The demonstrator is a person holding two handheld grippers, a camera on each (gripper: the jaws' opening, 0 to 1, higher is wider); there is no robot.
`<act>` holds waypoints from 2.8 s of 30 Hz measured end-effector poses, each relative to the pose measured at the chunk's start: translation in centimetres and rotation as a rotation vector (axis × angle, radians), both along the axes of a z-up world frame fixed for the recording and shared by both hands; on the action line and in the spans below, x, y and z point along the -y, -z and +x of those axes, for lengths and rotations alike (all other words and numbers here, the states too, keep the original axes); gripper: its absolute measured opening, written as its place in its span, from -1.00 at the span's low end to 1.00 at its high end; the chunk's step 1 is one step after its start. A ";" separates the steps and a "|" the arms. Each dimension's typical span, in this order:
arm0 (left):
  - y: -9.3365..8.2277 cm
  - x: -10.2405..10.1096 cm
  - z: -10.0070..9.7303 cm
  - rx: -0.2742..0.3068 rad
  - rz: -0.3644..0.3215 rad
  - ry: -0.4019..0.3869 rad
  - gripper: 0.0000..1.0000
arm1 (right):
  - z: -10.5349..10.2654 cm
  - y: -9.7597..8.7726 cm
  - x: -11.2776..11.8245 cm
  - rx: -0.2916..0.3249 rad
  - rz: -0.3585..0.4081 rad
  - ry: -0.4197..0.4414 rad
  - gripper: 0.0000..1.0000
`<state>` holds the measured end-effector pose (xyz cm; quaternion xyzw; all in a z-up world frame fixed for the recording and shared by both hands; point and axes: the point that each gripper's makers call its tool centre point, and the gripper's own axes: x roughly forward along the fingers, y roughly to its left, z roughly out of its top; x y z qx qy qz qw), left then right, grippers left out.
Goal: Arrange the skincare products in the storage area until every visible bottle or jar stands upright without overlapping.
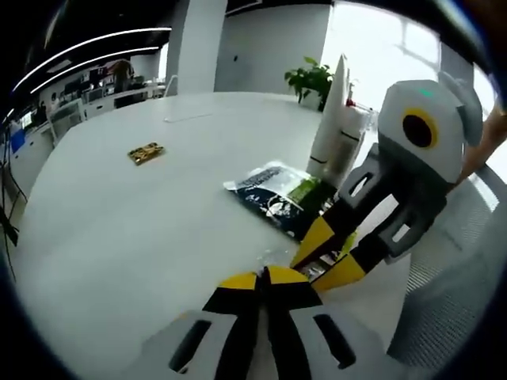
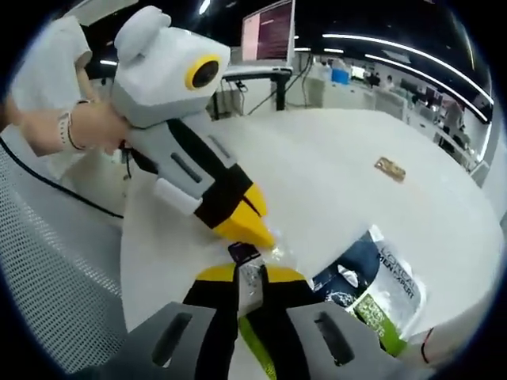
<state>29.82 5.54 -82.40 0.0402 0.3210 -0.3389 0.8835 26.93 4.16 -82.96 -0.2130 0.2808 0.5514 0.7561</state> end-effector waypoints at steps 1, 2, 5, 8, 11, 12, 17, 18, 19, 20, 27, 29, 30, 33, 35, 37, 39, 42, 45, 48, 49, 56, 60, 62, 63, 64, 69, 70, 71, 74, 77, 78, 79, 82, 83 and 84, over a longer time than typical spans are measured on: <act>0.0 0.0 0.0 -0.002 0.000 0.006 -0.96 | 0.0 0.0 0.0 -0.001 0.000 0.002 -0.79; 0.0 -0.2 0.0 -0.006 -0.003 0.003 -0.93 | -0.1 0.0 0.0 -0.003 0.001 0.002 -0.79; -0.3 -0.6 0.1 -0.002 -0.001 0.001 -0.91 | -0.1 0.0 0.0 -0.001 0.000 0.003 -0.80; -0.6 -1.1 0.2 0.015 0.010 -0.011 -0.89 | 0.0 0.0 0.0 0.002 -0.001 0.005 -0.82; -1.3 -2.0 0.5 0.042 0.012 -0.053 -0.94 | 0.1 0.0 0.1 0.005 -0.002 0.008 -0.83; -1.5 -2.3 0.6 0.053 0.018 -0.061 -0.98 | 0.1 0.0 0.1 0.005 -0.002 0.009 -0.83; -2.2 -2.3 0.7 0.061 -0.003 -0.053 -0.97 | 0.1 0.1 0.0 0.006 -0.003 0.007 -0.85; -2.2 -2.0 0.7 0.066 -0.003 -0.043 -0.97 | 0.0 0.1 0.1 0.006 -0.003 0.005 -0.85; -2.1 -1.9 0.7 0.064 -0.004 -0.042 -0.97 | 0.0 0.1 0.1 0.006 -0.003 0.003 -0.85; -1.9 -1.6 0.7 0.063 -0.004 -0.035 -0.97 | 0.0 0.1 0.1 0.006 -0.004 0.000 -0.85; -1.0 -0.1 -0.4 0.041 0.013 0.013 -0.96 | -0.1 0.1 0.1 0.001 -0.005 -0.018 -0.88; -0.6 -0.1 -0.7 0.032 0.023 0.015 -0.95 | -0.1 0.1 0.1 -0.008 -0.003 -0.018 -0.89; -0.6 -0.2 -0.7 0.032 0.023 0.014 -0.95 | 0.0 0.1 0.1 -0.008 -0.002 -0.019 -0.89; -0.7 -0.9 -0.7 0.052 0.063 0.003 -0.94 | 0.0 0.1 0.1 -0.010 -0.001 -0.027 -0.89; -0.5 -0.8 -1.0 0.039 0.079 0.018 -0.93 | 0.0 0.1 0.0 -0.018 0.001 -0.034 -0.89; -0.6 -0.5 -1.4 0.027 0.062 0.028 -0.93 | 0.1 0.1 0.1 -0.028 0.003 -0.036 -0.90; -0.5 -0.5 -1.5 0.025 0.065 0.033 -0.93 | -0.1 0.1 0.0 -0.032 0.004 -0.040 -0.90; -0.5 -0.6 -1.4 0.017 0.056 0.035 -0.93 | 0.0 0.1 0.0 -0.029 0.003 -0.052 -0.91; -0.5 0.4 -1.8 0.012 0.025 0.083 -0.93 | 0.0 0.1 0.0 -0.032 0.002 -0.059 -0.92; -0.3 1.7 -3.0 0.010 0.000 0.114 -0.94 | 0.1 0.1 0.1 -0.034 0.001 -0.064 -0.93; -0.2 1.5 -2.9 0.006 -0.005 0.109 -0.94 | 0.2 0.1 0.1 -0.035 0.001 -0.065 -0.94; 0.3 0.7 -3.4 -0.017 -0.014 0.112 -0.94 | 0.0 0.2 0.0 -0.046 0.001 -0.076 -0.96; 0.3 0.9 -3.7 -0.020 0.011 0.115 -0.94 | -0.2 0.2 0.1 -0.043 0.001 -0.082 -0.98; 0.4 1.0 -3.7 -0.028 0.015 0.116 -0.94 | -0.2 0.2 0.1 -0.042 -0.001 -0.082 -0.98; 0.3 1.1 -3.8 -0.030 0.016 0.116 -0.94 | -0.2 0.2 0.1 -0.041 -0.001 -0.081 -0.98; 0.2 1.8 -4.1 -0.036 0.017 0.118 -0.94 | -0.2 0.2 0.1 -0.038 -0.001 -0.080 -0.98; 0.2 2.2 -4.5 -0.043 0.016 0.129 -0.94 | -0.7 0.2 0.1 -0.030 -0.005 -0.089 -0.98; 0.2 2.2 -4.6 -0.045 0.013 0.127 -0.94 | -0.7 0.2 0.1 -0.030 -0.005 -0.090 -0.98; 0.2 2.2 -4.6 -0.047 0.011 0.127 -0.94 | -0.8 0.2 0.1 -0.030 -0.006 -0.092 -0.98; 0.1 2.2 -4.8 -0.049 0.011 0.127 -0.94 | -1.1 0.1 0.1 -0.025 -0.010 -0.099 -0.98; 0.1 2.0 -4.8 -0.047 0.011 0.121 -0.94 | -1.2 0.2 0.0 -0.027 -0.009 -0.101 -0.98; 0.1 2.0 -4.8 -0.047 0.011 0.121 -0.94 | -1.1 0.2 0.0 -0.028 -0.009 -0.100 -0.98; 0.2 1.9 -4.7 -0.048 0.009 0.119 -0.94 | -1.1 0.2 0.0 -0.027 -0.010 -0.100 -0.98; 0.3 1.8 -4.6 -0.064 -0.010 0.111 -0.94 | -1.1 0.1 0.1 -0.028 -0.007 -0.093 -0.98; 0.2 1.8 -4.6 -0.067 -0.008 0.110 -0.94 | -1.1 0.1 0.1 -0.028 -0.008 -0.092 -0.98; 0.1 1.8 -4.7 -0.068 -0.007 0.110 -0.93 | -1.1 0.2 0.0 -0.025 -0.009 -0.093 -0.98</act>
